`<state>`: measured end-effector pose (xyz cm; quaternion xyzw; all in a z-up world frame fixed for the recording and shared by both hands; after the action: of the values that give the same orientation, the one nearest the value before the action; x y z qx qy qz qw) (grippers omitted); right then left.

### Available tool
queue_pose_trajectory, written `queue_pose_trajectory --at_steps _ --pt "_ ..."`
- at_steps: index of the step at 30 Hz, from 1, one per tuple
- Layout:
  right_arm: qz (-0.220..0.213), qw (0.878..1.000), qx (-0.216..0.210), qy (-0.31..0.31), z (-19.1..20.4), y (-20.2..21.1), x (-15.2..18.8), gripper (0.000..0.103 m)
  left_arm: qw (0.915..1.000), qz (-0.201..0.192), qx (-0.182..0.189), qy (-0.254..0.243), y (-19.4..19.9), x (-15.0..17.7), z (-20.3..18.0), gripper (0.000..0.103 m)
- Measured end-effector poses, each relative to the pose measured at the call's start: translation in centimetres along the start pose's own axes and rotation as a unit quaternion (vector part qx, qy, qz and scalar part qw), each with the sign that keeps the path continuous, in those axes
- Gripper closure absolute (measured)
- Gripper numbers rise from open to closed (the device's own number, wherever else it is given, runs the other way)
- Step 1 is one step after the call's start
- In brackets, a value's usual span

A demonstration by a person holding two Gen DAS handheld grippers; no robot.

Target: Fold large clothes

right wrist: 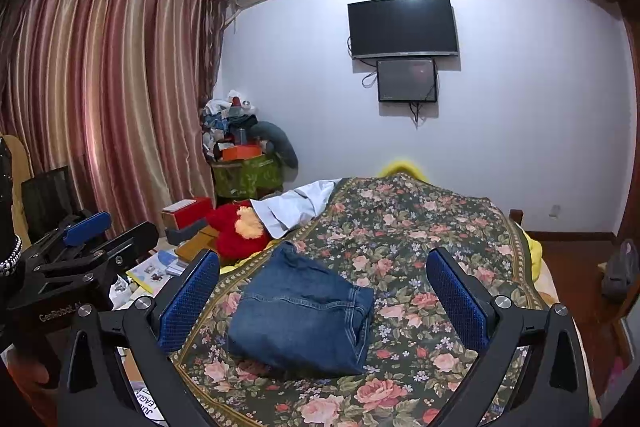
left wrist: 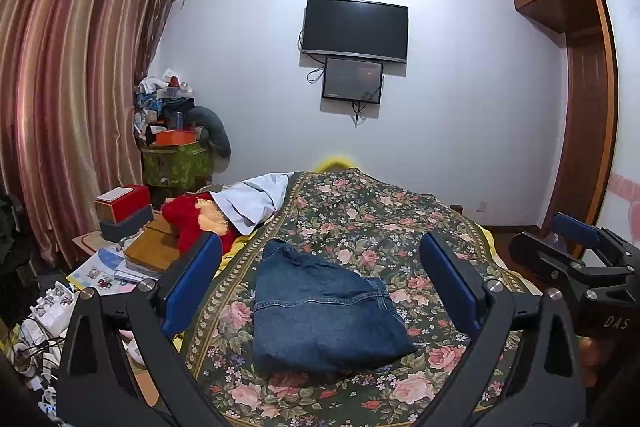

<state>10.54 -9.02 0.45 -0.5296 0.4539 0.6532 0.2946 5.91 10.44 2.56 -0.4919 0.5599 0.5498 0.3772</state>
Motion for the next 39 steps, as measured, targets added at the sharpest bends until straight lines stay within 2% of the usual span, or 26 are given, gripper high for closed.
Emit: queue_pose_trajectory --at_steps 29,39 --pt "0.005 1.0 0.007 -0.014 -0.73 -0.13 0.2 0.0 0.9999 0.007 0.012 0.002 -0.37 0.41 -0.43 0.002" --pt "0.005 1.0 0.008 -0.014 -0.85 -0.08 0.14 0.0 0.9995 0.016 0.027 0.004 -0.58 0.46 -0.26 0.001"
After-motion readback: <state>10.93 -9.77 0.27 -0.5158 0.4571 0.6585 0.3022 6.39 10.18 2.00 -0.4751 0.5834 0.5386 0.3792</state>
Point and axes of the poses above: each gripper's, at about its wrist camera, not at the fingertips, and y roughly against the way its jaws point, z to its left, x to its underside, the point moved 2 cm from there along -y, roughly the way its jaws point, and after that the axes turned 4 degrees about x, right-handed, at the moved point
